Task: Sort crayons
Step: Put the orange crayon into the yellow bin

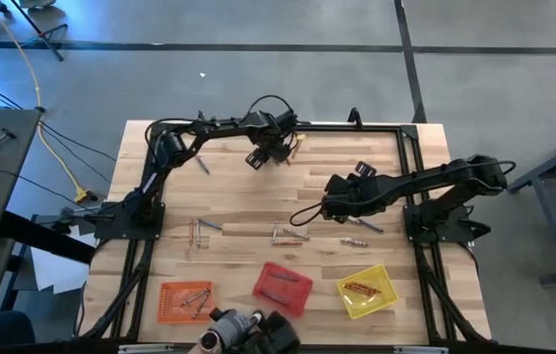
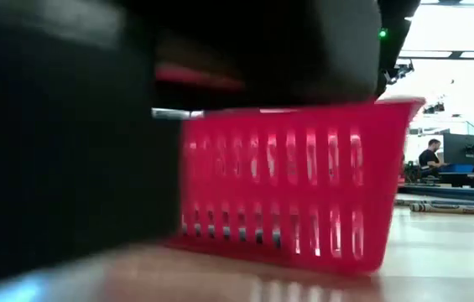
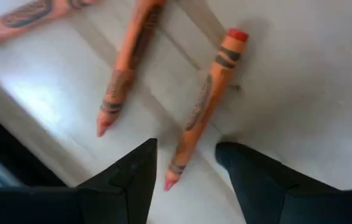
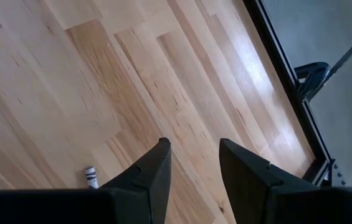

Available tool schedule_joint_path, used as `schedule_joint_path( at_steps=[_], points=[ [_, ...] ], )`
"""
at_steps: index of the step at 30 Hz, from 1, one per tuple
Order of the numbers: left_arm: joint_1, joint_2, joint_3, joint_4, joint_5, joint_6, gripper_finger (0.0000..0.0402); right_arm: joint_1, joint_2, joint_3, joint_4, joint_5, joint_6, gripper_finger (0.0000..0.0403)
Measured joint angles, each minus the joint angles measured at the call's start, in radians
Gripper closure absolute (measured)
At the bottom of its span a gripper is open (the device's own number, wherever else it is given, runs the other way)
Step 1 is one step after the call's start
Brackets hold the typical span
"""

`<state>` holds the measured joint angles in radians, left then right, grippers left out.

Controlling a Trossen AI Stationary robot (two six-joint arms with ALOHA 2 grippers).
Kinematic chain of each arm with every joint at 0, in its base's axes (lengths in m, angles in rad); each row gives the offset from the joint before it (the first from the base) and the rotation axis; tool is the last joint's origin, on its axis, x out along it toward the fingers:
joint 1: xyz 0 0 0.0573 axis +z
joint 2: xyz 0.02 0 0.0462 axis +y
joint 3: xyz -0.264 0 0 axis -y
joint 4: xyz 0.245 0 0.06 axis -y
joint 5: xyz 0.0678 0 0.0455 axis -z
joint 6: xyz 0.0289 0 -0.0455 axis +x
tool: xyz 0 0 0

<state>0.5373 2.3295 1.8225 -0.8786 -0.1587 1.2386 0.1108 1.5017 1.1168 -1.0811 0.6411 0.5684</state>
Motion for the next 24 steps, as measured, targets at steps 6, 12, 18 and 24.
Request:
schedule_joint_path(
  at_steps=[6,12,18,24],
  points=[
    [0.008,0.005,0.030,-0.030,0.037,-0.030,0.0240,0.000,0.000,0.000,-0.001,0.000,-0.014,0.0274],
    [0.003,0.005,0.030,-0.057,0.038,-0.033,0.0305,0.000,0.000,0.000,-0.001,0.001,-0.019,0.0274],
    [-0.008,0.003,0.031,-0.089,0.017,-0.114,0.0389,0.000,0.000,0.000,-0.001,0.001,-0.019,0.0274],
    [-0.011,-0.007,0.027,-0.103,0.041,-0.265,0.0400,0.000,0.000,0.000,-0.001,0.005,-0.026,0.0274]
  ],
)
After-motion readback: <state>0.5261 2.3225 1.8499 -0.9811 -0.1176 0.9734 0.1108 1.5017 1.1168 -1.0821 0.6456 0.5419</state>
